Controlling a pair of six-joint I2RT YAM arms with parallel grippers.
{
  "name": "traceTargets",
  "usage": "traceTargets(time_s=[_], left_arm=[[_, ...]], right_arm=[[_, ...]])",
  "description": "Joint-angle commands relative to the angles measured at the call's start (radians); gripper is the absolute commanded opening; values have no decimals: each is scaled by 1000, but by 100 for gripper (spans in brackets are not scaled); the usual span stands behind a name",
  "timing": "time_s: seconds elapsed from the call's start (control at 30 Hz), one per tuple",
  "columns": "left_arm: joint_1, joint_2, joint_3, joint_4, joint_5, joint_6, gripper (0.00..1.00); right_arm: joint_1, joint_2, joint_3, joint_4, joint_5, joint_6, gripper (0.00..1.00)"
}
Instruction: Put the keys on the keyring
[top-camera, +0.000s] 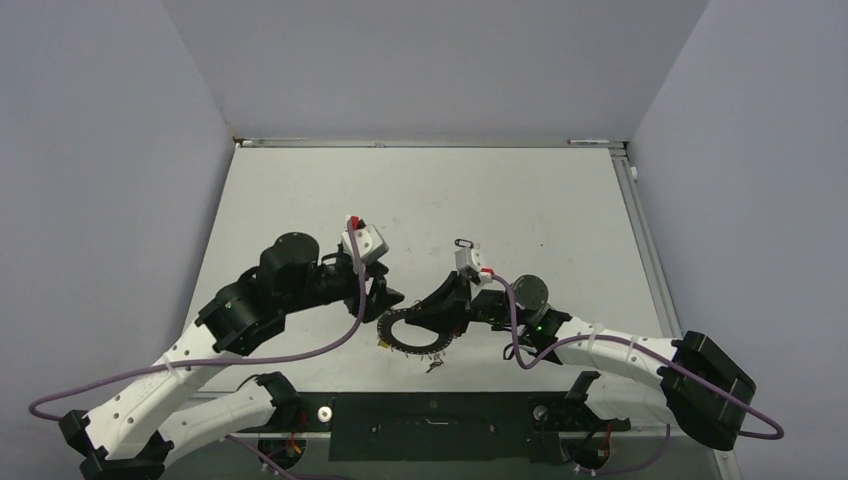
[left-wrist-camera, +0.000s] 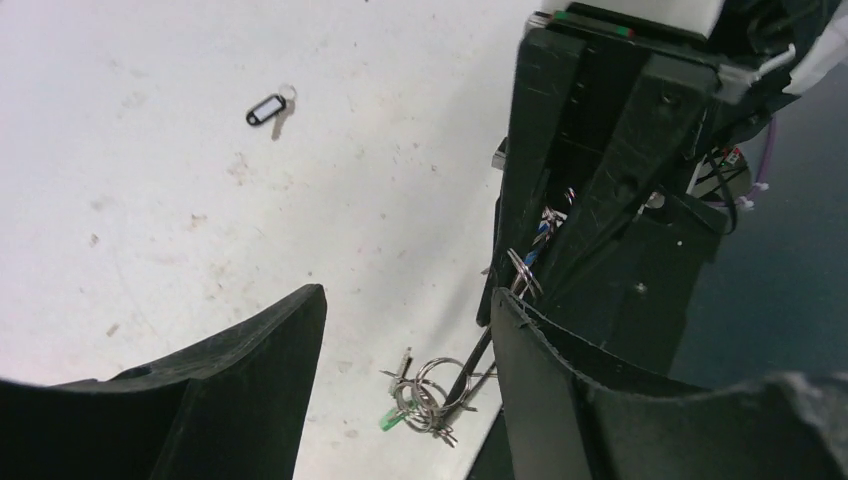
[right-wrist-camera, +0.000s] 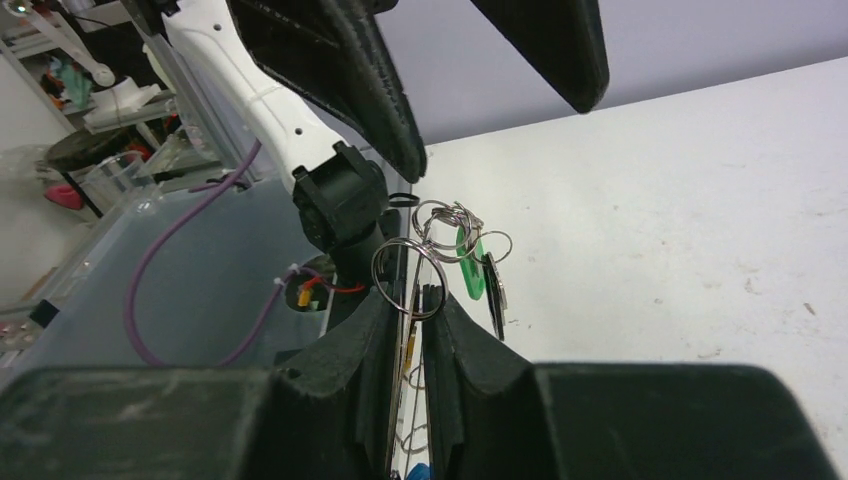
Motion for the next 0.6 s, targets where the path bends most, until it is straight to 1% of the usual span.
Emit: traceTargets(time_s=[0.0, 0.07, 0.1, 0.13, 0.17, 0.23, 0.3, 0.4, 0.43, 0.5, 0.57], left_arm=[[0, -120, -79, 277, 71, 233, 58], [-2, -128, -58, 243, 76, 295, 58], [-2, -125, -48, 230, 52, 290, 58], [-3, -115, -33, 219, 6, 257, 58], [-4, -96, -13, 196, -65, 187, 54], [-3, -54, 47, 148, -126, 71, 46], [-5, -20, 78, 115, -133, -47, 44], [-11, 10, 91, 117, -119, -212, 40], [-14, 11, 84, 132, -104, -270, 38], [-24, 2, 54, 172, -72, -328, 36], [-34, -11, 19, 203, -61, -350, 34]], right_arm=[[-20, -46, 71, -15, -93, 96, 5], [-22, -74, 94, -118, -75, 82, 5], [-24, -90, 104, -177, -49, 73, 5], [-23, -108, 115, -237, -11, 58, 5], [-23, -129, 123, -286, 41, 29, 5], [-23, -161, 124, -352, 141, 2, 5], [-22, -183, 113, -371, 258, -14, 5], [-23, -178, 105, -367, 366, -22, 5], [-24, -171, 109, -364, 382, -24, 5], [-22, -153, 121, -363, 399, -27, 5], [-23, -141, 127, -358, 401, -29, 5]])
